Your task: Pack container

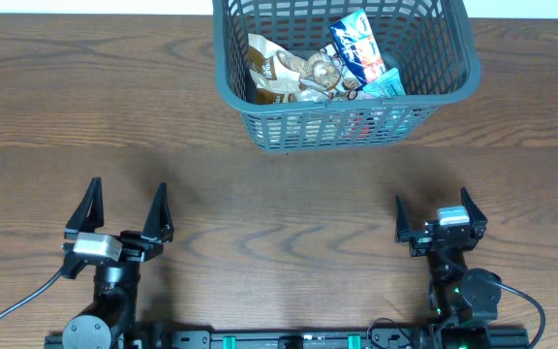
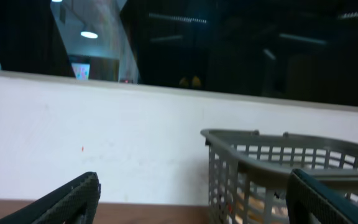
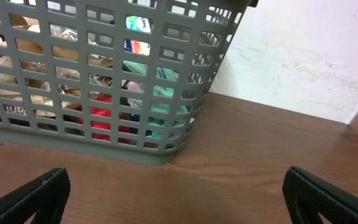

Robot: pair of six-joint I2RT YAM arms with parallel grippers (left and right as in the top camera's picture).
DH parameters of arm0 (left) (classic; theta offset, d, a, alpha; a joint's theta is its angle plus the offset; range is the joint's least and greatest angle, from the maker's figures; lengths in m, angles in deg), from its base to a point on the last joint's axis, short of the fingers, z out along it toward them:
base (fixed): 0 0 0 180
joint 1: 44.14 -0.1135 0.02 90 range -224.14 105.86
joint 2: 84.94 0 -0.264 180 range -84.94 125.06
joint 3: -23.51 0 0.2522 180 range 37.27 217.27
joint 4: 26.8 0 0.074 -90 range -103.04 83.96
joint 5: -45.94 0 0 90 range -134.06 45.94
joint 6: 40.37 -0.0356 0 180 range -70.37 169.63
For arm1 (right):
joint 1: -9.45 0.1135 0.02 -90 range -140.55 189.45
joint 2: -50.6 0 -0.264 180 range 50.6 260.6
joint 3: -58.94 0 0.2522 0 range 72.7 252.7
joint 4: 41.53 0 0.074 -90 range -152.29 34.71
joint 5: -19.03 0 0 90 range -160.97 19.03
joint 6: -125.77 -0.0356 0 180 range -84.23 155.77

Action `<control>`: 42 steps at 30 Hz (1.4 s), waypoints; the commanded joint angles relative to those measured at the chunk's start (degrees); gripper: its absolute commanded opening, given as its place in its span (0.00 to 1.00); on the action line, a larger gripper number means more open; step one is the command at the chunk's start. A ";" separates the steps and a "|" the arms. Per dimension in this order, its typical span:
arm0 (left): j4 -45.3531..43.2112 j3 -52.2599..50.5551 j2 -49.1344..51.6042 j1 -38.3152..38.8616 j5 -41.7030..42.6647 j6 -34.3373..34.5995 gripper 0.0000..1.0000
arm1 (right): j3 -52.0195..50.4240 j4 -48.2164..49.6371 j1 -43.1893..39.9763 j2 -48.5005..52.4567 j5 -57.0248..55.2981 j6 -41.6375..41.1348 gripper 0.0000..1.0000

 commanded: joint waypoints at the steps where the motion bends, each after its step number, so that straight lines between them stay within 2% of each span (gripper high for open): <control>1: 0.70 -1.97 -0.61 0.22 -0.28 -0.81 0.84 | -0.24 -0.15 -0.24 -0.59 -0.59 -1.01 0.99; 8: 0.76 -6.88 -0.61 0.22 -0.26 -0.79 0.84 | -0.24 -0.15 -0.24 -0.59 -0.59 -1.03 0.99; 21: 23.52 -6.82 -0.61 0.22 -0.28 -0.74 0.84 | -0.24 -0.15 -0.24 -0.59 -0.59 -1.03 0.99; 28: 23.30 -6.82 -0.61 0.22 -2.19 -1.53 0.84 | -0.24 -0.15 -0.24 -0.59 -0.59 -1.03 0.99; 33: 23.32 -6.82 -0.61 0.22 -2.47 -7.43 0.84 | -0.24 -0.15 -0.24 -0.59 -0.59 -1.03 0.99; 42: 23.28 -6.82 -0.50 0.22 -2.43 -7.63 0.84 | -0.24 -0.15 -0.24 -0.59 -0.59 -1.03 0.99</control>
